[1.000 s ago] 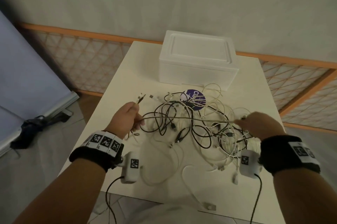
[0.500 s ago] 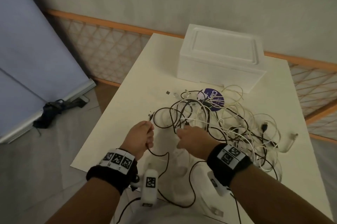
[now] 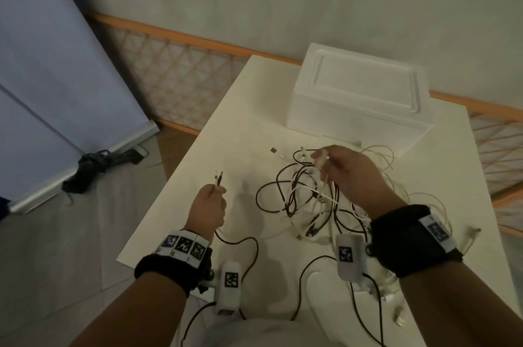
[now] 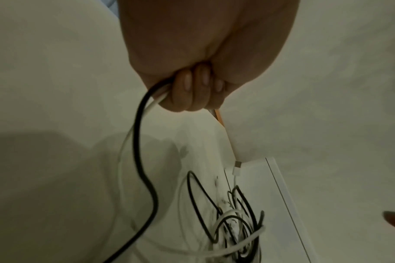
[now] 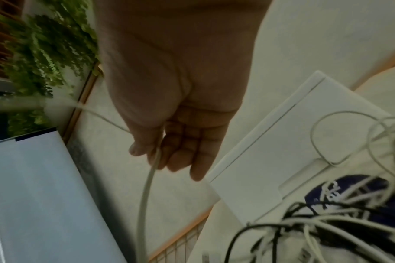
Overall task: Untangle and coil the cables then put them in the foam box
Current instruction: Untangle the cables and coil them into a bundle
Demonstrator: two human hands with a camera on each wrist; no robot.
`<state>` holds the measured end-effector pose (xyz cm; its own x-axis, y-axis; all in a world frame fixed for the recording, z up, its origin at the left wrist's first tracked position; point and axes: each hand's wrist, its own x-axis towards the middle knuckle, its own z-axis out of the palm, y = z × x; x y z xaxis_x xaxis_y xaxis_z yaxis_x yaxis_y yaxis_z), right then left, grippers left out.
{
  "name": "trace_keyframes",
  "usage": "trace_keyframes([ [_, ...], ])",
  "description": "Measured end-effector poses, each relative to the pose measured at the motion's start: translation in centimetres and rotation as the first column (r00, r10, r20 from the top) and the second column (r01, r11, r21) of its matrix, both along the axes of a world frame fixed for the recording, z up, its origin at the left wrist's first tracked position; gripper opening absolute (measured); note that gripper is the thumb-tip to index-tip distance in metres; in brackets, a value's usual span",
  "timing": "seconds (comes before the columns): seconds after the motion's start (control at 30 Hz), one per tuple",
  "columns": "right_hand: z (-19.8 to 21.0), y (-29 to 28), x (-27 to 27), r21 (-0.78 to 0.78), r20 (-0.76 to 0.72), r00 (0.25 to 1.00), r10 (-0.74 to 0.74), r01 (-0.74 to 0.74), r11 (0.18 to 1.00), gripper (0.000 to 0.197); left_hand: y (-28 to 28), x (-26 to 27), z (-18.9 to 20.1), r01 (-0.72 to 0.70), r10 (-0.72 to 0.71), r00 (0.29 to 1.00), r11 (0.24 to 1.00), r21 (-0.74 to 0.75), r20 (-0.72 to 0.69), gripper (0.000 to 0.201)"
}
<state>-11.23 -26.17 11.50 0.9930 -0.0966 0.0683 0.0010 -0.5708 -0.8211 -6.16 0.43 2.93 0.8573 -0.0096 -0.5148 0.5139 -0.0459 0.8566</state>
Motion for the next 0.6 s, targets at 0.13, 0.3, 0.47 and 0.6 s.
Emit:
trace_keyframes([
  [0.13,0.5,-0.3,1.2,-0.276,-0.098,0.987,-0.125,0.094,0.956,0.023,-2.2,-0.2,1.2,-0.013,0.006,0.999,0.975,-0.224,-0.031,0.023],
  [0.3,-2.1,2.3,0.6,-0.470,-0.072,0.991,-0.110,0.064,0.881,0.032,-5.2,0.1,3.0,-0.012,-0.050,0.992,0.882,-0.470,-0.120,0.022],
  [0.47,-2.4,1.5,1.1,-0.285,0.082,0.920,-0.384,0.391,0.875,0.031,-6.9,0.5,4.0,0.010,-0.125,0.974,0.852,-0.523,-0.186,0.019],
  [0.6,-1.9,3.1,1.1,-0.432,0.120,0.992,0.033,0.022,0.901,0.024,-8.1,1.3,5.3,0.072,-0.215,0.964,0.779,-0.622,-0.158,0.030],
])
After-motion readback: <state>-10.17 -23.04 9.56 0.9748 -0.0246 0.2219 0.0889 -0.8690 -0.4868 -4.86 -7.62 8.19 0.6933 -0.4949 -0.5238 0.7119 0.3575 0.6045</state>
